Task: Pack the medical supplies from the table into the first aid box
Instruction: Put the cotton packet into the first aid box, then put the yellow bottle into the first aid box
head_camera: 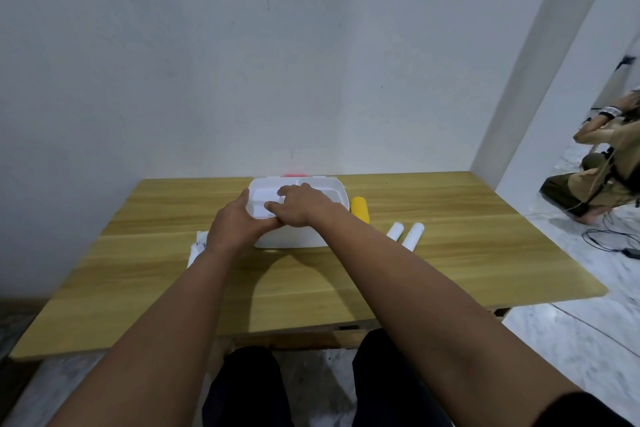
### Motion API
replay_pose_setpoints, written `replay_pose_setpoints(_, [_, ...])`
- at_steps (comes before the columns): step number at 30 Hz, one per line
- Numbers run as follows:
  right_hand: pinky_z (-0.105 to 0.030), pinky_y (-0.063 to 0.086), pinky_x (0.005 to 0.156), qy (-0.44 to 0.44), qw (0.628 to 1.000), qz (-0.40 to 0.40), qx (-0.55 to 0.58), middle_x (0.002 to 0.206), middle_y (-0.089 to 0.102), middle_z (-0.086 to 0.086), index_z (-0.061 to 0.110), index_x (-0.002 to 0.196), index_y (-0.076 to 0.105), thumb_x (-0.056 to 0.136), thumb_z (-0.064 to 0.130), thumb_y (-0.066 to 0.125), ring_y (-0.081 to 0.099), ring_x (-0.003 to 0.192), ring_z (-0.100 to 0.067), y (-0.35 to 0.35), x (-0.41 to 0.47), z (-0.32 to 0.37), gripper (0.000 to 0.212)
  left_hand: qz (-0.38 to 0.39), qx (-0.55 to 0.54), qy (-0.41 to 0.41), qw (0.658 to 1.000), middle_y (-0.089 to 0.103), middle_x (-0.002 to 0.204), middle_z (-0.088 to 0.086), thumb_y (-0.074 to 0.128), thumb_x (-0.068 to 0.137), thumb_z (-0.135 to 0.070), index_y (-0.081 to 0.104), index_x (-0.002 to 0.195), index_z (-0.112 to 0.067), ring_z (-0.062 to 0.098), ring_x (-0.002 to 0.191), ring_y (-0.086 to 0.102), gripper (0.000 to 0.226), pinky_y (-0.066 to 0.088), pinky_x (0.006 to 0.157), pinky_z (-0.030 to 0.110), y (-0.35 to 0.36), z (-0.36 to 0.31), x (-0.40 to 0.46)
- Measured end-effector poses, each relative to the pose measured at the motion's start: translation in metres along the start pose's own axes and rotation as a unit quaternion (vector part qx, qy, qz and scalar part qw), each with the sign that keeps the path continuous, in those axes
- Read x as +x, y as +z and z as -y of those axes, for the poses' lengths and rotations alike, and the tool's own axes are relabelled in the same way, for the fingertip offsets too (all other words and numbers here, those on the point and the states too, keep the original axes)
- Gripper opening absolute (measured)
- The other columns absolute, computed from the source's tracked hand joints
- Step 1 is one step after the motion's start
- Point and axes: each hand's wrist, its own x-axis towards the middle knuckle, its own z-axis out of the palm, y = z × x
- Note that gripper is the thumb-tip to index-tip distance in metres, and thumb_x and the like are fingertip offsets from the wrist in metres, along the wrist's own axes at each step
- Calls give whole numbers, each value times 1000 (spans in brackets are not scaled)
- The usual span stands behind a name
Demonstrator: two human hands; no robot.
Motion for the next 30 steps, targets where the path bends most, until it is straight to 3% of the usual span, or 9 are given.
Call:
replay_pose_setpoints(2, [-44,37,116,-8,1000,1,1,161,41,-13,17,159,38,106,56,40,43,144,-32,-1,-1,0,65,0,4,-2,1000,55,152,6,81,65,-73,39,160,-19,28,137,53,117,49,103,40,0,-1,-1])
replay_pose_setpoints(5, [-42,38,116,-18,1000,0,21,162,42,-9,15,158,40,107,54,41,43,145,-29,-12,-2,-6,64,1,11,11,1000,64,141,0,67,46,-99,49,152,-30,25,126,61,127,56,98,46,-2,1,-1])
replay_pose_setpoints(9, [-43,52,102,6,994,-89,66,140,64,-11,12,140,60,105,52,45,63,122,-30,-41,-4,-33,55,-10,-10,42,999,66,133,-8,79,52,-85,55,140,-37,20,119,61,103,57,93,45,-3,2,-3])
replay_pose_setpoints(14, [-38,53,90,89,967,-216,106,120,72,-10,13,119,71,101,32,48,67,111,-32,-58,-4,-88,35,15,-21,51,998,63,133,-11,83,59,-76,49,143,-40,20,118,58,97,54,92,43,-3,4,0])
replay_pose_setpoints(17, [-38,59,83,156,970,-172,70,105,73,-9,11,108,68,89,16,52,69,97,-30,-52,-4,-119,25,15,-7,57,998,64,130,-12,83,60,-76,51,143,-39,17,111,57,96,51,86,39,-3,4,3])
replay_pose_setpoints(20, [-37,61,78,212,972,-88,48,89,70,-10,9,87,60,85,14,56,72,83,-28,-38,-8,-137,6,11,-6,47,999,65,130,-11,82,58,-79,51,143,-37,17,112,58,100,52,87,40,-2,4,4])
replay_pose_setpoints(24, [-42,62,86,244,966,-2,87,87,74,-6,11,88,66,78,30,75,74,83,-24,-21,-14,-141,23,7,-4,46,999,65,133,-8,81,58,-79,50,144,-37,21,118,59,102,52,87,39,0,6,3])
replay_pose_setpoints(27, [-41,62,84,241,966,12,92,84,76,-4,12,85,72,69,27,75,74,80,-24,-14,-15,-139,21,8,-4,43,999,64,135,-7,81,57,-79,50,145,-36,22,121,58,103,52,89,39,1,6,4])
replay_pose_setpoints(30, [-37,61,80,235,969,-4,78,83,75,-6,12,82,67,67,13,70,74,82,-27,-8,-14,-135,15,10,1,30,999,62,140,-7,75,49,-89,46,151,-35,23,125,58,119,54,97,46,-1,7,4])
